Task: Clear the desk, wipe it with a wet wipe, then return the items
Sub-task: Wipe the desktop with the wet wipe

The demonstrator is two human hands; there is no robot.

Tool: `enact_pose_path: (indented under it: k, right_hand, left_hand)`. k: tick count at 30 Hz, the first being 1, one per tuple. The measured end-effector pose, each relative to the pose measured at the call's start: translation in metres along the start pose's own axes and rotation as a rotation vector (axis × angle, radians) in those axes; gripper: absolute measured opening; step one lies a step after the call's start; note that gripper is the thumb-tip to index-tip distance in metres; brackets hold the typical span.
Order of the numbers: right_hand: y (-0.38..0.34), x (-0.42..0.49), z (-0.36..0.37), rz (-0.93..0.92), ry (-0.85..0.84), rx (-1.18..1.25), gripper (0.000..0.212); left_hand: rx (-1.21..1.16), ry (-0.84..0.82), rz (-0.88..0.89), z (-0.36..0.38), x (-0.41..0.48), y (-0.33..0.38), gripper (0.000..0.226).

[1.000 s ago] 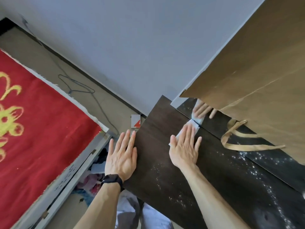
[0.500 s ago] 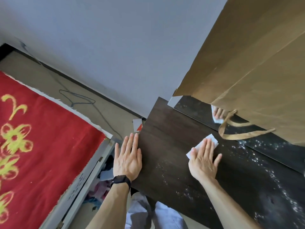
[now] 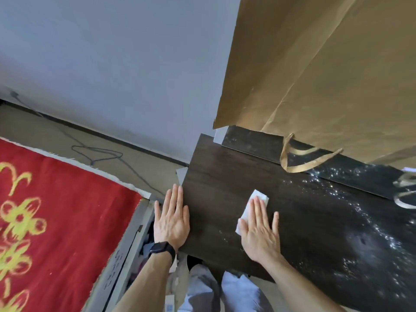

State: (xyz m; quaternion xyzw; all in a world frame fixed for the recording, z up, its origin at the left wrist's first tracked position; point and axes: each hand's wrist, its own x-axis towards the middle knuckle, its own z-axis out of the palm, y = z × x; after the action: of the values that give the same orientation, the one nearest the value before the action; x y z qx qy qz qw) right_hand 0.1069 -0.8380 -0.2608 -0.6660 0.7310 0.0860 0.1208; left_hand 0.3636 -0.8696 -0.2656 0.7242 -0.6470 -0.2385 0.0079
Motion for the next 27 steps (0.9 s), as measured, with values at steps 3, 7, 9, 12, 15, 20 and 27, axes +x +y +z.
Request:
enact_pose_path:
  k: [3,7,9,12,15,20,27]
  right_hand:
    - [0.023,-0.012,-0.002,0.141,-0.003,0.038,0.070]
    - [-0.062,-0.006,0.003,-0.020,0.033,0.096,0.068]
    - [-0.116,-0.010,0.008,-0.170,0.021,0.127,0.066]
    - [-0.158,-0.023,0.011,-0.330,-0.052,0.101,0.065]
    - [-0.130,-0.045,0.013,-0.352,-0.055,0.118,0.062]
    - [-0.002,-0.092,0.023,-0.004,-0.011,0.070,0.064]
    - [-0.007,-0.088,0.015,0.186,-0.025,0.124,0.078]
  left_hand:
    - [0.099,-0.049,0.104,-0.001,-0.010,-0.007,0.059]
    - [0.215,-0.046,0.179,0.001,-0.045,-0.027,0.057]
    - [0.224,-0.071,0.192,0.000,-0.059,-0.039,0.057]
    - [0.275,-0.094,0.248,-0.008,-0.068,-0.047,0.061]
    - [0.312,-0.139,0.252,-0.013,-0.068,-0.046,0.063]
    - [0.251,-0.159,0.140,-0.008,-0.075,-0.025,0.066]
    - [0.194,-0.212,0.039,-0.010,-0.078,-0.011,0.064]
